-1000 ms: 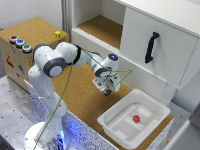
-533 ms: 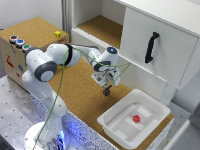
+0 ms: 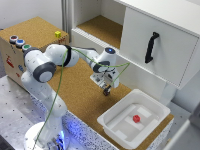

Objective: Push the purple block towards the right

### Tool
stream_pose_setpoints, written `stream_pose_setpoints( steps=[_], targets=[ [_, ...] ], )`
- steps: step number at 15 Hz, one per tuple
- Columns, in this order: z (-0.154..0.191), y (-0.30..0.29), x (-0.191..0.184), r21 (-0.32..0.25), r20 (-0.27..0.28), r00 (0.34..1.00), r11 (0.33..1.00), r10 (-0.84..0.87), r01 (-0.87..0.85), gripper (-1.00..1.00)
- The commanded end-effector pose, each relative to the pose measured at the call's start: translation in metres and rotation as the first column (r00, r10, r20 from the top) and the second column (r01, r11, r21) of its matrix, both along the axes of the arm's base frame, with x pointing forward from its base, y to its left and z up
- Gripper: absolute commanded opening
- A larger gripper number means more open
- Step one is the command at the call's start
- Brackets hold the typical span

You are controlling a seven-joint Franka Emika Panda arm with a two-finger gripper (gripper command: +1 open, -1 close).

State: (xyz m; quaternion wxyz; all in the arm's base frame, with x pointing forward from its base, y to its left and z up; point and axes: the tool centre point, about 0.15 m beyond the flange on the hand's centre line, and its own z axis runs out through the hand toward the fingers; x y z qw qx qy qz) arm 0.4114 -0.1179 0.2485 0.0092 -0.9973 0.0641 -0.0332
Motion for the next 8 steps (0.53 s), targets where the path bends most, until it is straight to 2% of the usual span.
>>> stream_pose_setpoints(
  steps=[1,4,5,8],
  targets=[
    [-0.037,0.002,0.016,-0.095,-0.017,0.999,0.995,-0.046,0.044,1.00],
    [-0.047,0.004,0.012,-0.100,-0.033,0.998,0.994,-0.048,0.045,1.00],
    [-0.048,0.005,0.012,-0.097,-0.035,0.998,0.994,-0.048,0.044,-1.00],
    [-0.046,0.008,0.014,-0.089,-0.024,0.999,0.995,-0.045,0.043,-1.00]
  ],
)
